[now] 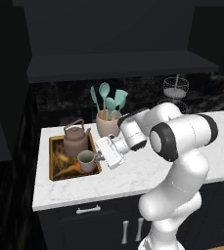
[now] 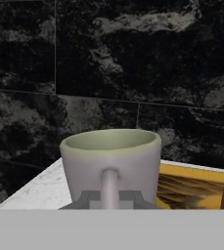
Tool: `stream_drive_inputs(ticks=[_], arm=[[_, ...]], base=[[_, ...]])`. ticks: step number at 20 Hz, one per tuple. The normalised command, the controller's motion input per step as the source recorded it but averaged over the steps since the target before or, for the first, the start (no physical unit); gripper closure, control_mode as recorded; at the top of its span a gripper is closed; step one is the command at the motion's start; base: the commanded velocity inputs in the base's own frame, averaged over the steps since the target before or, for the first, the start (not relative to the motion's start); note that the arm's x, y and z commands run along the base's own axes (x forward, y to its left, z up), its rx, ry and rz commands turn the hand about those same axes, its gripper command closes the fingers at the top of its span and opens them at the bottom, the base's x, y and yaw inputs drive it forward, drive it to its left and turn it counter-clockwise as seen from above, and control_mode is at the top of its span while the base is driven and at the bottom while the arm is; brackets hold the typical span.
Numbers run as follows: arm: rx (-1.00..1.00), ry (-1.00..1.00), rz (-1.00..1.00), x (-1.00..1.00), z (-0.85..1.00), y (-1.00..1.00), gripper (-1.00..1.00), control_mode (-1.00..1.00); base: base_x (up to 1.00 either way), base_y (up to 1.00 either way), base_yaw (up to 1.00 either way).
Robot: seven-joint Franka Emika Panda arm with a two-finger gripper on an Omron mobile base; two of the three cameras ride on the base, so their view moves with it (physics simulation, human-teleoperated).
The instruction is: Pick the kettle from the counter and place it on the tray. Then pick the mug from the cabinet and place it on the tray. Then close the cabinet doors.
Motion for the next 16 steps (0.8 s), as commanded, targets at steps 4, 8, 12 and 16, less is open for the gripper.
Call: stream_drive_inputs(ticks=[4,8,12,16], arm=[[0.00,0.00,0.00,0.29,-0.14,0.04,1.00,-1.00],[0.00,0.00,0.01,0.28,-0.20,0.06,1.00,-1.00],[0.00,0.00,0.01,0.27,-0.24,0.08,1.00,-1.00],[0.00,0.00,0.00,0.28,-0.22,0.10,1.00,-1.00]], base=[[0.00,0.00,0.00],[0.00,0.00,0.00],[0.00,0.00,0.00],[0.00,0.00,0.00]])
